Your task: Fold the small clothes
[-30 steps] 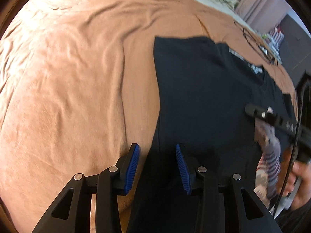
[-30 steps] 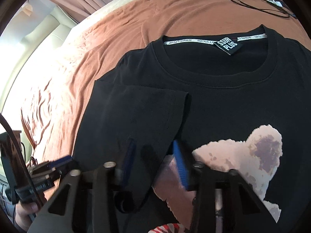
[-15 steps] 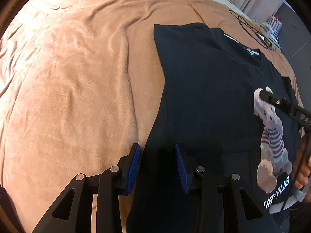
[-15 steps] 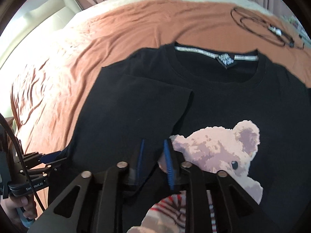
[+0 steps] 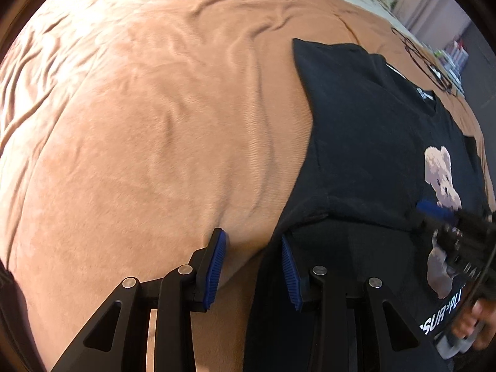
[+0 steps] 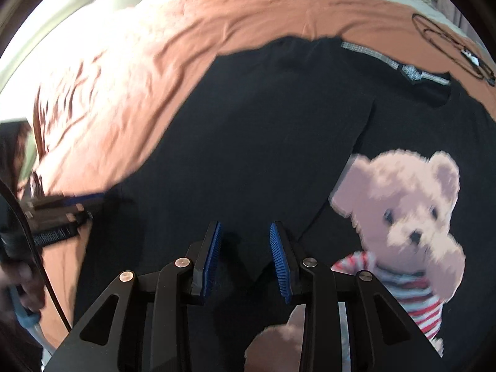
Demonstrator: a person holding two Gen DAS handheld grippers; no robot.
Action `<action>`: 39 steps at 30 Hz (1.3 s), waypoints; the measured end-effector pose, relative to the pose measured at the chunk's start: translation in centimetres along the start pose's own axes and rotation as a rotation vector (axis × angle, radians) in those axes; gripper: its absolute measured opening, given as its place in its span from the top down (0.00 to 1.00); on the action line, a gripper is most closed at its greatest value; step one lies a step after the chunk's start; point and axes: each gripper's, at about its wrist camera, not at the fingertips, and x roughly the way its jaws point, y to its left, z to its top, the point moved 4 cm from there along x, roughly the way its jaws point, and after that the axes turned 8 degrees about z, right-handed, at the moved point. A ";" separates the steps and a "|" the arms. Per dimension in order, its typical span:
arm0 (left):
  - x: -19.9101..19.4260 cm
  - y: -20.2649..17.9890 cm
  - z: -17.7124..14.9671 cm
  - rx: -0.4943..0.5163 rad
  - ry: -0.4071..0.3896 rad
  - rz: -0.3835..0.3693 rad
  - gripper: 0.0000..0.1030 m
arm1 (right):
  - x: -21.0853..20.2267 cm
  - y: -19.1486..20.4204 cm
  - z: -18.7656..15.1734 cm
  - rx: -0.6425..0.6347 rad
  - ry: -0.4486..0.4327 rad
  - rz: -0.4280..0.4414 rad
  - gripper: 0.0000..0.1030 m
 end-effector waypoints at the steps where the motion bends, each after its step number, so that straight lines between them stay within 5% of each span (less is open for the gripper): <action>1: -0.2 0.0 -0.2 -0.018 0.001 -0.001 0.62 | 0.1 0.1 -0.1 -0.012 0.006 -0.013 0.71; 11: -4.8 -0.3 -2.1 -0.025 -0.049 -0.032 0.62 | -6.5 0.2 -0.7 -0.015 -0.039 -0.011 0.71; 13: -6.0 -0.7 -2.5 -0.029 -0.060 -0.031 0.55 | -8.3 0.2 -1.2 -0.021 -0.052 -0.025 0.69; 17: -8.7 -1.3 -3.4 -0.027 -0.101 -0.019 0.40 | -12.5 0.6 -2.7 -0.022 -0.101 -0.047 0.28; 21: -11.7 -2.8 -3.9 -0.034 -0.149 -0.038 0.18 | -17.0 0.7 -4.5 -0.016 -0.143 -0.043 0.18; 26: -15.5 -4.3 -5.1 -0.036 -0.204 -0.055 0.09 | -22.2 0.8 -7.0 -0.022 -0.178 -0.072 0.00; 39: -22.8 -9.9 -8.9 0.001 -0.328 -0.115 0.03 | -33.1 -0.9 -12.9 0.016 -0.267 -0.142 0.00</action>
